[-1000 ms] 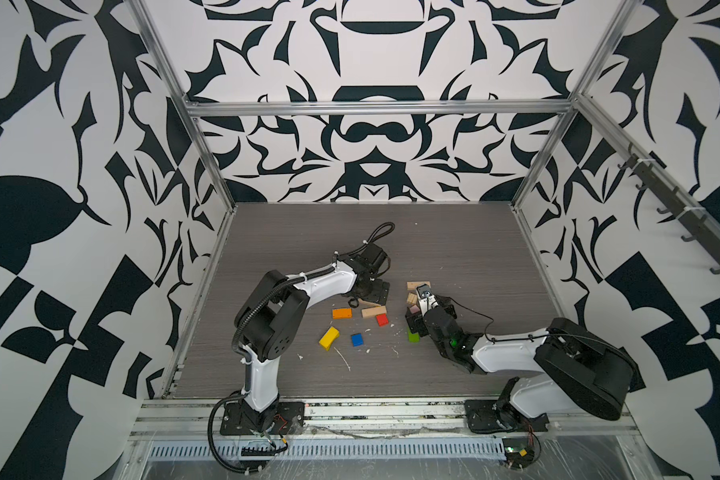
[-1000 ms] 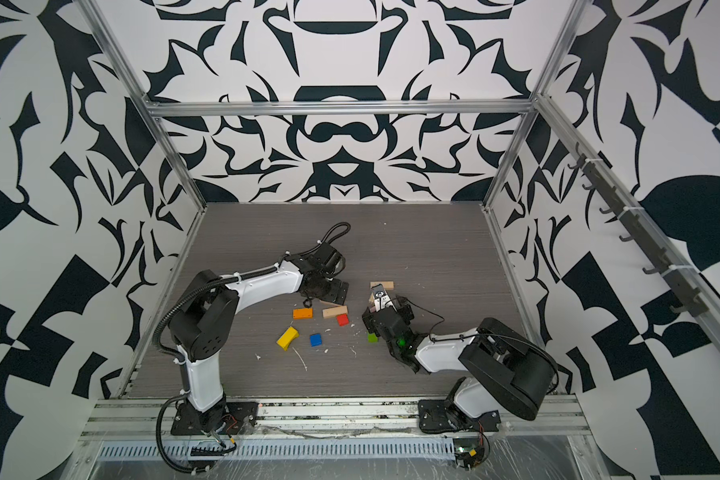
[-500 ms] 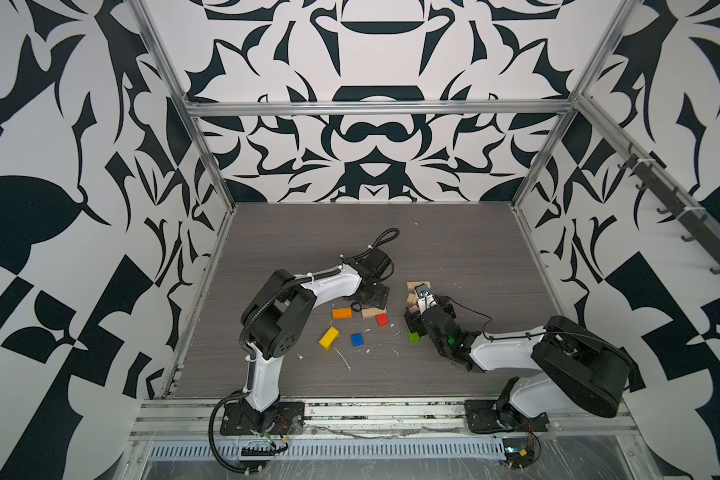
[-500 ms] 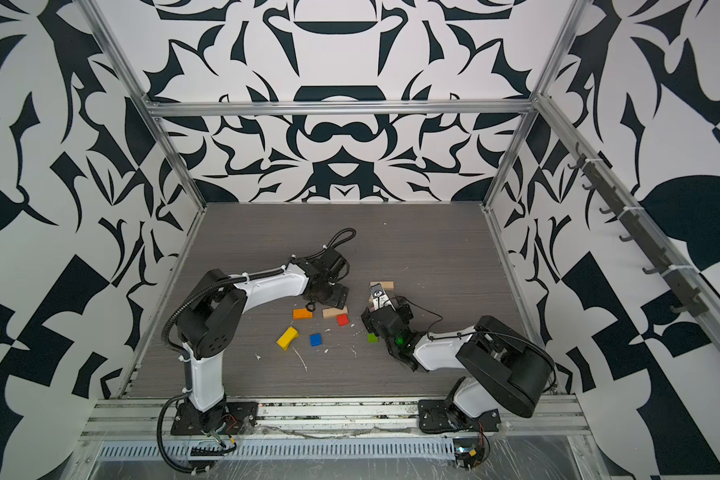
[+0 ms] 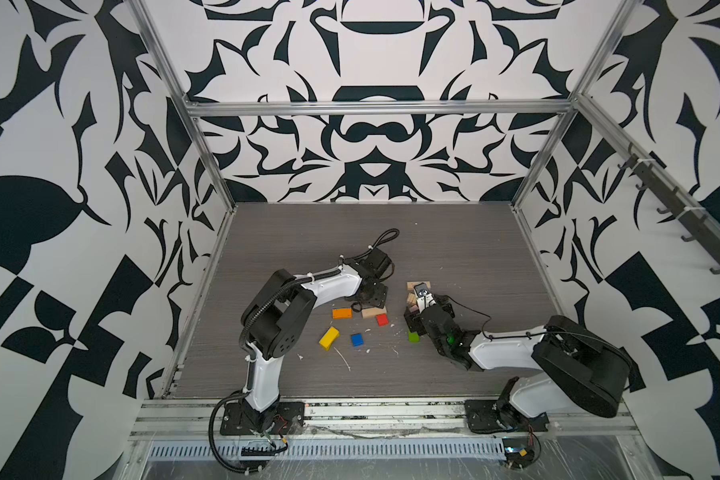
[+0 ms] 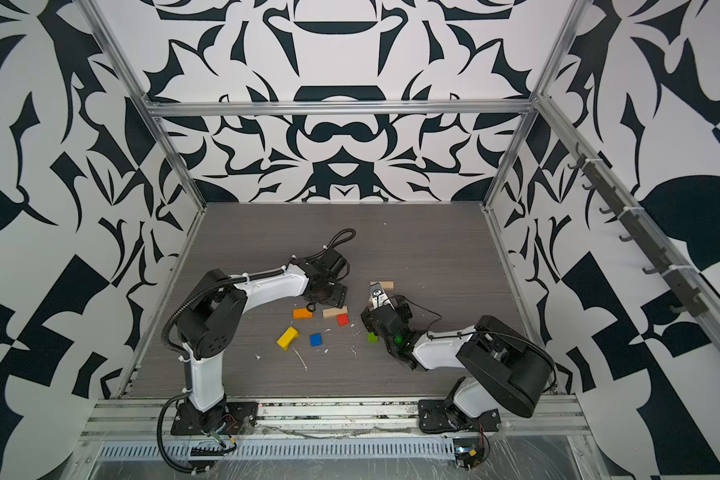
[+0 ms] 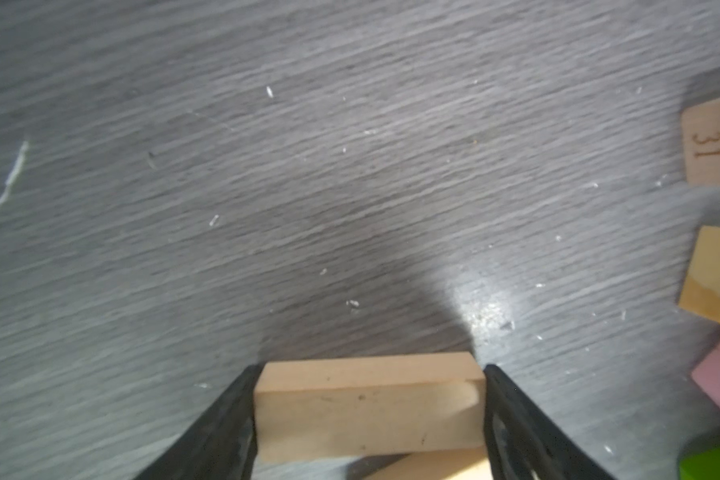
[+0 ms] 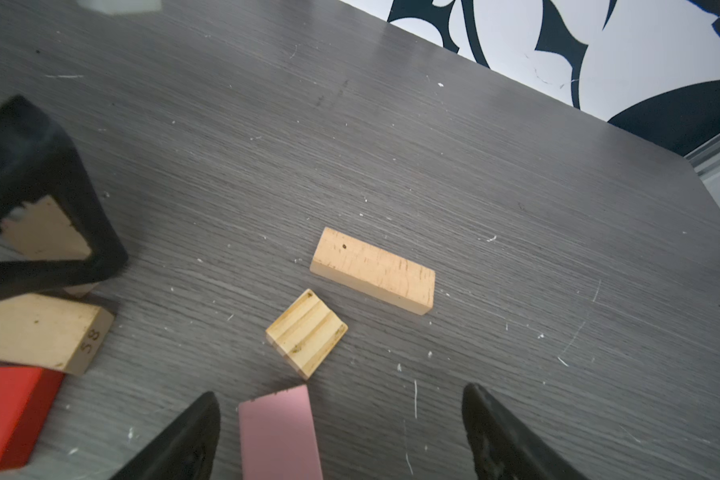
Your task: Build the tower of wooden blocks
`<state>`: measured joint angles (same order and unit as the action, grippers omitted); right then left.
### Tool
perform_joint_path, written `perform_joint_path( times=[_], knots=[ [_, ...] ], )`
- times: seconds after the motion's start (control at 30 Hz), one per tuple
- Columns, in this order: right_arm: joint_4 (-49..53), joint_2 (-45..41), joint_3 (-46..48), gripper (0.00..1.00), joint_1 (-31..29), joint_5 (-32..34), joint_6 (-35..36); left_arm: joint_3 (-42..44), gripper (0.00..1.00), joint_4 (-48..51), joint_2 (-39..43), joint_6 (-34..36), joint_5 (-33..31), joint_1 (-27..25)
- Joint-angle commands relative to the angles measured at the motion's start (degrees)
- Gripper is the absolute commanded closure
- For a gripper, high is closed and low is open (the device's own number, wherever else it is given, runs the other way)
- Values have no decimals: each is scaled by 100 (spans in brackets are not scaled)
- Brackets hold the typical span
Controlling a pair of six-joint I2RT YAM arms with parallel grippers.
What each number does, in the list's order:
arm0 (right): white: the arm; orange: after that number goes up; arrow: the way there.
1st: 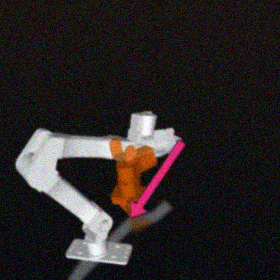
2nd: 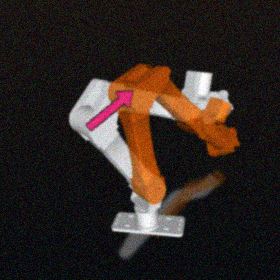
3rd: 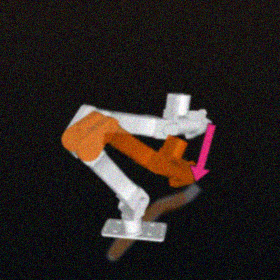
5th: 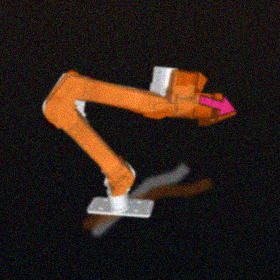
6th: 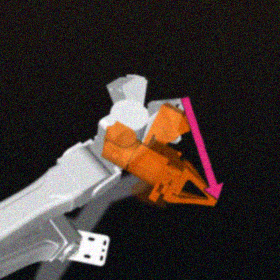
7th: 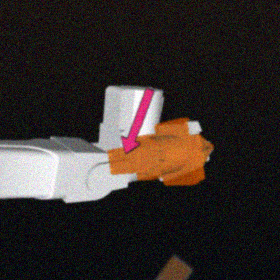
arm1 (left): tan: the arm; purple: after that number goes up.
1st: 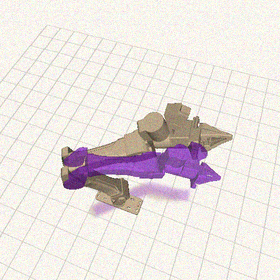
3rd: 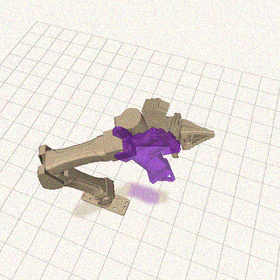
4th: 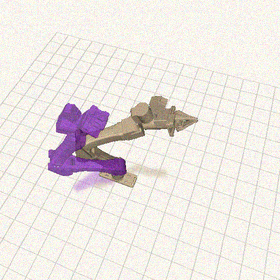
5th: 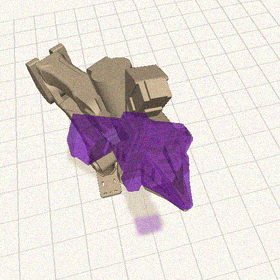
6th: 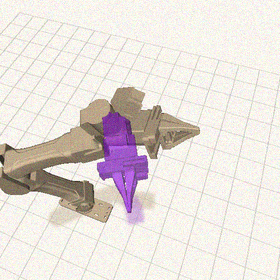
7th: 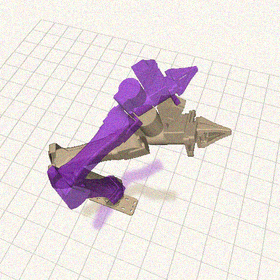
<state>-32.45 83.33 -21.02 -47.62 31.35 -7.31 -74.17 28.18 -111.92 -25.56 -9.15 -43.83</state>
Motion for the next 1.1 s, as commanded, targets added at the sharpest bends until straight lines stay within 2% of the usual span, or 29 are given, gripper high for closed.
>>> perform_joint_path(
  times=[0.0, 0.17, 0.4, 0.53, 0.63, 0.77, 0.9, 1.07],
  knots=[
    [562, -137, -497, 7, -26, 105, -156, 235, 28, 180, 58, -203, -104, 2],
    [1539, -519, -1059, 7, -32, -577, -554, 245, 29, 163, 171, -299, -69, 123],
    [3350, -1332, -1722, 7, -35, -853, -1319, 298, 29, 7, 160, -362, 208, 448],
    [4049, -1899, -1851, 4, -34, -1031, -1834, 248, 28, 19, 171, -378, 322, 623],
    [4643, -2190, -2044, 3, -46, -1225, -2068, 130, 29, 133, 163, -329, 218, 656],
    [5507, -2220, -2505, 2, -40, -1262, -2385, 124, 29, 177, 161, -380, 115, 734],
    [5927, -2091, -2801, 0, -44, -1248, -2867, 197, 28, 47, 92, -432, 204, 855],
    [6580, -1481, -3520, 0, -45, -1333, -2767, 58, 27, 181, -209, -275, 290, 1037]
  ],
)
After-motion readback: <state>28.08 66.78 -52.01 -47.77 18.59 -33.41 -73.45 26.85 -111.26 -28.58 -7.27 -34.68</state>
